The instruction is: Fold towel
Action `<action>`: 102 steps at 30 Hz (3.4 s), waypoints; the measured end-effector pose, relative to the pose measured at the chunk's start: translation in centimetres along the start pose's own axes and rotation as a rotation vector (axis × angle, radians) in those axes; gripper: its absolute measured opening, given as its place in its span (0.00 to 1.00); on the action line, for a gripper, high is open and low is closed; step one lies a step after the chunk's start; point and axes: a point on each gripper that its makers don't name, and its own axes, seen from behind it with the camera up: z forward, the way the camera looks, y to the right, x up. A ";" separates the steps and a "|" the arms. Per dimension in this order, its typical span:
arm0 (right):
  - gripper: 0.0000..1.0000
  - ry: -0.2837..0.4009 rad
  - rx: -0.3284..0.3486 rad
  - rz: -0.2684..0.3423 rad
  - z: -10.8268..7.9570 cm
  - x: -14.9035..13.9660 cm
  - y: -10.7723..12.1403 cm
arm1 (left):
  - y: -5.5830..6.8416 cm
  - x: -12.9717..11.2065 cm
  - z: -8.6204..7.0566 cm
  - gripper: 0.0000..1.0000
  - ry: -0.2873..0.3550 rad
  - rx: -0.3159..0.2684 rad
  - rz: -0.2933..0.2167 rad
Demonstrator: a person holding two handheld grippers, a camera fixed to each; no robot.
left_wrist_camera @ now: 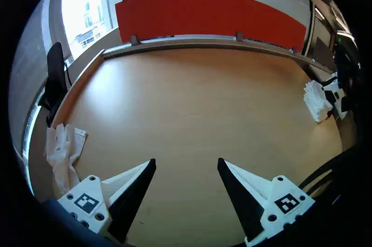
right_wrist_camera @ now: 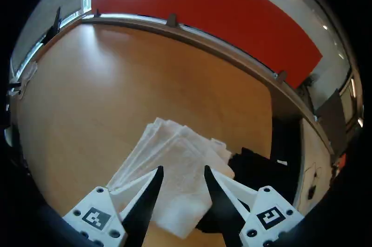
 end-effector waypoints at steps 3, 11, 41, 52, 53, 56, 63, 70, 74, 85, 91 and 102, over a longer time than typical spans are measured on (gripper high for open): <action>0.67 0.005 0.006 -0.002 0.7 1.0 -0.2 | -0.4 -0.2 -0.2 0.99 -0.003 0.011 -0.009; 0.67 0.004 0.018 -0.003 2.3 2.4 -0.7 | -1.3 -0.7 -0.5 0.98 -0.011 0.033 -0.026; 0.49 -0.021 0.020 -0.002 4.2 2.2 -2.0 | -1.1 -1.4 -0.7 0.98 -0.021 0.039 -0.033; 0.19 -0.028 0.028 -0.019 4.1 1.7 -2.3 | -1.1 -1.4 -0.6 0.99 -0.023 0.040 -0.034; 0.17 -0.029 0.028 -0.019 4.1 1.7 -2.3 | -1.1 -1.4 -0.6 0.99 -0.023 0.040 -0.034; 0.11 -0.029 0.032 -0.011 4.1 1.6 -2.4 | -1.1 -1.5 -0.7 0.99 -0.023 0.039 -0.034; 0.06 -0.012 0.044 0.002 3.8 1.8 -2.6 | -1.0 -1.5 -0.9 0.99 -0.022 0.036 -0.032; 0.05 0.008 0.069 0.000 3.3 2.1 -3.4 | -0.9 -1.4 -1.0 0.99 -0.019 0.033 -0.030; 0.05 0.015 0.086 -0.014 3.1 2.4 -4.0 | -0.9 -1.4 -1.2 0.99 -0.016 0.033 -0.027; 0.05 0.029 0.143 -0.041 2.7 2.6 -6.0 | -1.1 -1.5 -1.4 0.98 -0.011 0.034 -0.029; 0.05 0.024 0.141 -0.048 2.7 2.4 -6.0 | -1.1 -1.4 -1.4 0.99 -0.011 0.034 -0.028; 0.67 0.050 0.122 -0.043 2.6 3.3 -5.8 | -1.2 -1.2 -1.3 0.99 -0.009 0.031 -0.027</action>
